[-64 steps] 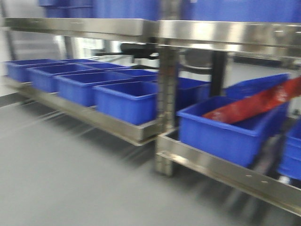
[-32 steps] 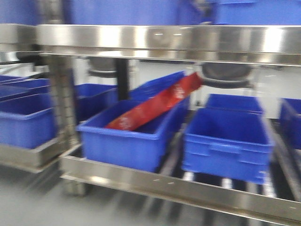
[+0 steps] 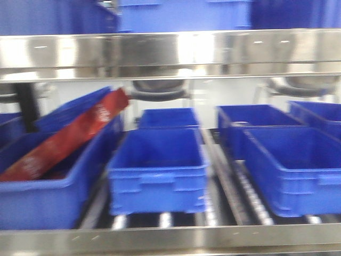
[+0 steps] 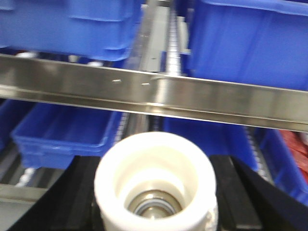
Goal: Place valve from conveyor to right shelf box
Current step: 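Drive the base to the steel shelf of blue boxes, holding both valves, then extend both grippers with valves over a blue box on the shelf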
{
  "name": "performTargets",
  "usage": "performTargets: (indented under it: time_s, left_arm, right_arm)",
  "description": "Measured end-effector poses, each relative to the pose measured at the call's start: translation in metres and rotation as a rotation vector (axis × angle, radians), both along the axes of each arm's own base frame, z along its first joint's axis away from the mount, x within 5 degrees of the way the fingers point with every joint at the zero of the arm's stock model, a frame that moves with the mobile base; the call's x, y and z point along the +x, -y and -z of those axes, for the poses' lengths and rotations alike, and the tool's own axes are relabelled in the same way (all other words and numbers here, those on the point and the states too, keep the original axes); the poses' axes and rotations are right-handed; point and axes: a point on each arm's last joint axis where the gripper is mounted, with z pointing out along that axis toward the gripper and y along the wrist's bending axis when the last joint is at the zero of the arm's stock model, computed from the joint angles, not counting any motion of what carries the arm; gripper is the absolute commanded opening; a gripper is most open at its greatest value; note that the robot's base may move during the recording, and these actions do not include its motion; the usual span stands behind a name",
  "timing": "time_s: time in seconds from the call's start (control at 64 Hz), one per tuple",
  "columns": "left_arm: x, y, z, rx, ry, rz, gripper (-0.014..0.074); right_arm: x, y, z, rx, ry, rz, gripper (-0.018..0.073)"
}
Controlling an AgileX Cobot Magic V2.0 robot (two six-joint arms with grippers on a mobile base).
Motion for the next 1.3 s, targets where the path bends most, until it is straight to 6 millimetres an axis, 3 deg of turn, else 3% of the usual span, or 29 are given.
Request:
performTargets:
  time_s: [1.298]
  left_arm:
    - [0.0000,0.0001,0.0000,-0.002,0.000,0.001,-0.0111]
  right_arm:
    - [0.0000,0.0000,0.0000,0.000,0.000,0.000,-0.0154]
